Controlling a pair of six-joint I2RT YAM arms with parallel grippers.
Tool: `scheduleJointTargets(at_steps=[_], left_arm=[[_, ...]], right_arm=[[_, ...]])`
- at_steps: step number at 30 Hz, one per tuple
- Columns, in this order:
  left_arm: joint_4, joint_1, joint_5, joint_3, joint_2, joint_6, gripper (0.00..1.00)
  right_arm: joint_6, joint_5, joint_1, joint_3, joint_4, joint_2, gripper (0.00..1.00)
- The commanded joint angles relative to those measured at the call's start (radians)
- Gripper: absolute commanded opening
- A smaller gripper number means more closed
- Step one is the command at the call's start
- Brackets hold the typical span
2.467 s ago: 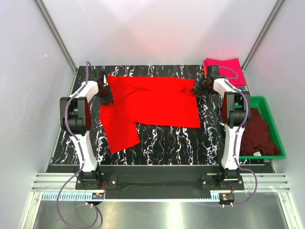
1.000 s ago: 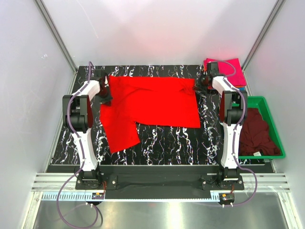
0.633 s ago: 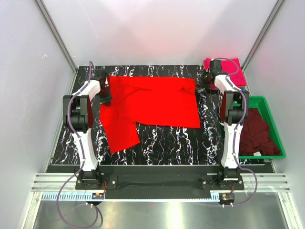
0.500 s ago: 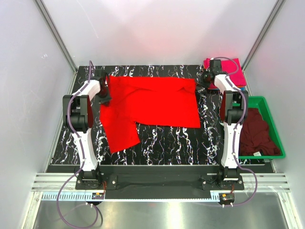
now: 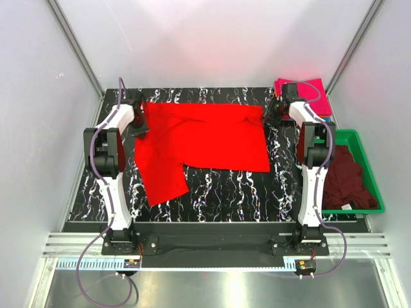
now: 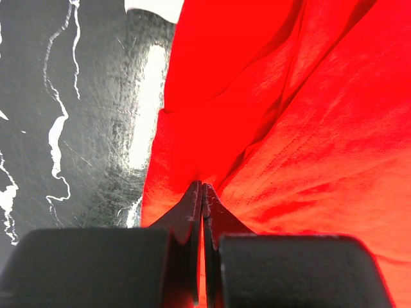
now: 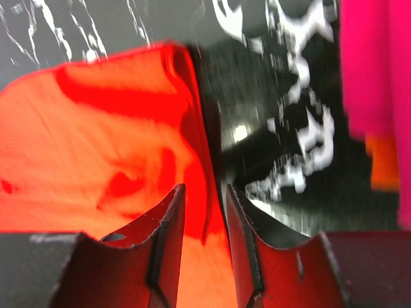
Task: Fold and stack the t-shirts
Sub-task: Fold the tshirt
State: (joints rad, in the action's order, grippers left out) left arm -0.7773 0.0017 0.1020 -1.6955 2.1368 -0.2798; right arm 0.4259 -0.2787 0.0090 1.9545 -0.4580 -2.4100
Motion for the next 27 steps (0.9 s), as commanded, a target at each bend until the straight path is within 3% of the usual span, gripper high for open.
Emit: scheduleJointTargets(at_steps=[1,6,9,21,25,27], left_arm=[[-0.019,0.003,-0.007,-0.072,-0.049,0.013,0.08],[0.001,0.004,-0.062,-0.018,-0.093,0.002,0.31],[0.038,0.004,-0.078,0.051,-0.103,0.002,0.38],[0.078,0.004,-0.088,0.088,-0.042,0.013,0.45],[0.072,0.003,-0.088,0.063,-0.014,0.014,0.43],[0.073,0.004,-0.087,0.057,-0.002,0.014,0.36]], right_arm=[[0.024,-0.01,-0.003,-0.06,0.015,0.139,0.39],[0.04,-0.057,-0.003,-0.083,0.016,0.152,0.39],[0.069,-0.085,-0.003,-0.098,0.028,0.153,0.39],[0.085,-0.07,-0.003,-0.112,0.009,0.118,0.39],[0.08,-0.051,-0.003,-0.121,-0.001,0.11,0.39],[0.077,-0.048,-0.003,-0.138,0.015,0.111,0.39]])
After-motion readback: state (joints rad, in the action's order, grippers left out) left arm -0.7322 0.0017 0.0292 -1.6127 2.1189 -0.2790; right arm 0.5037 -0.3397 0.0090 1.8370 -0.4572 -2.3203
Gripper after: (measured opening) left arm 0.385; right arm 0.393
